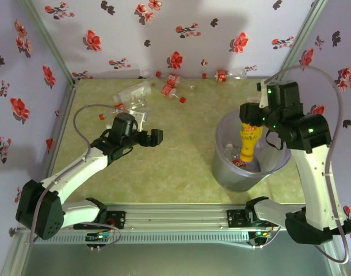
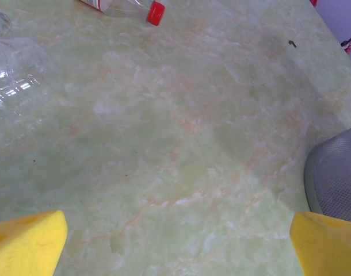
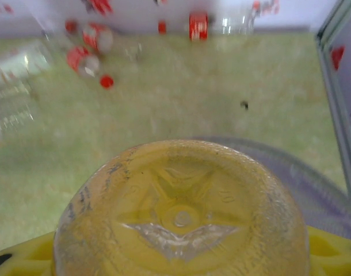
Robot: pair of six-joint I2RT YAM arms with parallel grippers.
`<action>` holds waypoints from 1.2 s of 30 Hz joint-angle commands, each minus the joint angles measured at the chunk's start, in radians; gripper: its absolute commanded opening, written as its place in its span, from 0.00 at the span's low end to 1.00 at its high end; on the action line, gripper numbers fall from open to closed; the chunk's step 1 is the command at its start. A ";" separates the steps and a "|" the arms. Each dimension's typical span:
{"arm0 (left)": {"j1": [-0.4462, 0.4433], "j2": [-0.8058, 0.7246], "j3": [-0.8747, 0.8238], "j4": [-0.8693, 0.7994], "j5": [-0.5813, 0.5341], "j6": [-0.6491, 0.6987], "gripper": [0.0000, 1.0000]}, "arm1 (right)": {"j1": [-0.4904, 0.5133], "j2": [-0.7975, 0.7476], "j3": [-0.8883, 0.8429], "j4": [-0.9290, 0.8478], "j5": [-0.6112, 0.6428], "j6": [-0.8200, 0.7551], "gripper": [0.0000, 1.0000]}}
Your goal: Put the plastic bottles in the bin
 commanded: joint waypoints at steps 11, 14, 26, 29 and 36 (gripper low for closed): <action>0.019 0.008 0.004 0.028 -0.012 -0.023 1.00 | -0.008 -0.019 -0.384 0.057 -0.179 0.158 0.46; 0.019 0.006 0.001 0.021 -0.014 -0.022 1.00 | -0.019 -0.009 -0.448 0.120 -0.211 0.164 0.46; 0.034 -0.009 -0.014 0.016 -0.026 -0.023 1.00 | -0.032 0.013 -0.659 0.518 -0.309 0.191 0.48; 0.035 -0.023 -0.017 0.006 -0.034 -0.023 1.00 | -0.031 0.016 -0.680 0.609 -0.331 0.201 0.47; 0.044 -0.042 -0.024 -0.005 -0.048 -0.029 1.00 | -0.029 0.064 -0.704 0.840 -0.402 0.241 0.47</action>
